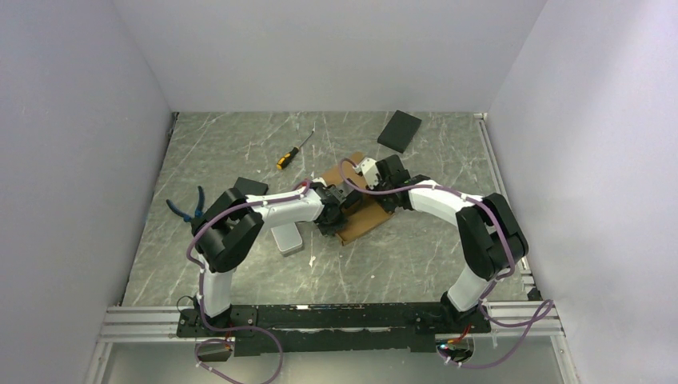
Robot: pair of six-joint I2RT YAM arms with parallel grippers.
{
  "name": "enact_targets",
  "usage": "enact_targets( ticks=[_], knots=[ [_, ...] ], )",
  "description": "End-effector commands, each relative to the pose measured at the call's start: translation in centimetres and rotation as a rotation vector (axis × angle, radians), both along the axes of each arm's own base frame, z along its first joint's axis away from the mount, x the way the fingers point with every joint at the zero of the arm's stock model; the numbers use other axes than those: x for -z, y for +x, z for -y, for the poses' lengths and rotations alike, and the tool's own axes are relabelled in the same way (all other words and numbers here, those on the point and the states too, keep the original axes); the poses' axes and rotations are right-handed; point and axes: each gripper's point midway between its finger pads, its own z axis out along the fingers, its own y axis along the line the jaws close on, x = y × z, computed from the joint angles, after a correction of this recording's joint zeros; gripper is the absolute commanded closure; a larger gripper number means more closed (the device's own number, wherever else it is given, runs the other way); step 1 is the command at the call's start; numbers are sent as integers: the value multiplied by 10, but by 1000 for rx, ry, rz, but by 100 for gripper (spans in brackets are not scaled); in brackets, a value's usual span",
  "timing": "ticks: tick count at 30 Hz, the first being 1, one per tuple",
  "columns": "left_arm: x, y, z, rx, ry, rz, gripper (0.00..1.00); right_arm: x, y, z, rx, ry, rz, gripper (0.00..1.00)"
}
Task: Fold the paper box
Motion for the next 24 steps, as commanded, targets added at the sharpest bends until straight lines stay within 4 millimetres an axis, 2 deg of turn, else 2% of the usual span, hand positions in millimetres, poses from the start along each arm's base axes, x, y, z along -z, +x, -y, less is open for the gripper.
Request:
enact_targets(
  ticks=[1,2,4,6,10,14,17,24],
  knots=[
    [15,-13,-24,23,136,-50,100,-19,5,-7,-30,48,14,80],
    [15,-13,-25,23,141,-48,100,-24,3,-10,-36,83,3,68],
    [12,-12,-28,20,153,-41,100,-35,2,-11,-46,146,-9,49],
    [10,-12,-30,22,163,-35,100,-51,0,-8,-57,223,-14,38],
    [8,-9,-30,39,173,-28,95,-86,-6,-1,-102,351,10,23],
    [4,-6,-29,70,181,-18,87,-109,-9,10,-107,433,44,18],
    [-1,-3,-26,100,178,-3,79,-117,-12,15,-113,472,54,17],
    [-12,-1,-16,184,124,33,48,-126,-19,12,-148,516,64,16]
  ],
)
